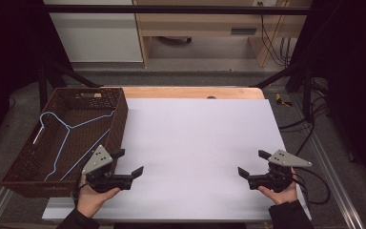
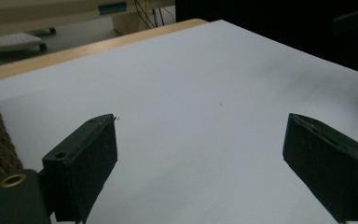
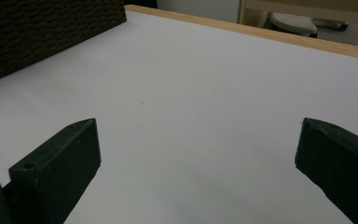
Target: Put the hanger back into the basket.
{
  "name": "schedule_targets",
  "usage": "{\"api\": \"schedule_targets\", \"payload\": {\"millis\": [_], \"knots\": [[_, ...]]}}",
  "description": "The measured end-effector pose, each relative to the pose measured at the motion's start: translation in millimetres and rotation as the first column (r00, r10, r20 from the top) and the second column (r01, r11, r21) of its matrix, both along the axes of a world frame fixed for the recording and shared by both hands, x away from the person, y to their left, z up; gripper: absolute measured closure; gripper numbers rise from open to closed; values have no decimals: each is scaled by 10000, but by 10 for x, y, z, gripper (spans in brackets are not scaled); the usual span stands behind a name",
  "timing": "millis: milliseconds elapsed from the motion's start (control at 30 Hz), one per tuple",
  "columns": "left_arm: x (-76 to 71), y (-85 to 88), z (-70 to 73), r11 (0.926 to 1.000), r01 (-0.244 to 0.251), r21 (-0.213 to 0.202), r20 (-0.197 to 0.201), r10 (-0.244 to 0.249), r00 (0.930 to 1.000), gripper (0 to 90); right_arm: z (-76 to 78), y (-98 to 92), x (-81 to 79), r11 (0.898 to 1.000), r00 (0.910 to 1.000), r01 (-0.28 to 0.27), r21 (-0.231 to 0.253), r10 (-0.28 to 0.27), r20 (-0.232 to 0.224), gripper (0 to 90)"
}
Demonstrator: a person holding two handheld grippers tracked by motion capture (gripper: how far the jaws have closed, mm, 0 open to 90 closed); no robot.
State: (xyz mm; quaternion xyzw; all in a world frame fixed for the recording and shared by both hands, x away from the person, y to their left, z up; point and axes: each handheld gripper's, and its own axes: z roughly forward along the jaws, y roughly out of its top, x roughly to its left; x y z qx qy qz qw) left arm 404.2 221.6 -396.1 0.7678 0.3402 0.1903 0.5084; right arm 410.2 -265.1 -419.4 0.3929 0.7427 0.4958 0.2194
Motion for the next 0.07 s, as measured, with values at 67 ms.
{"api": "schedule_targets", "payload": {"millis": [67], "knots": [[7,-11,-41,10000,75,17,-150,-75,9999,89,1,-3,-2,10000,10000,6,3,-6,-5,6]]}}
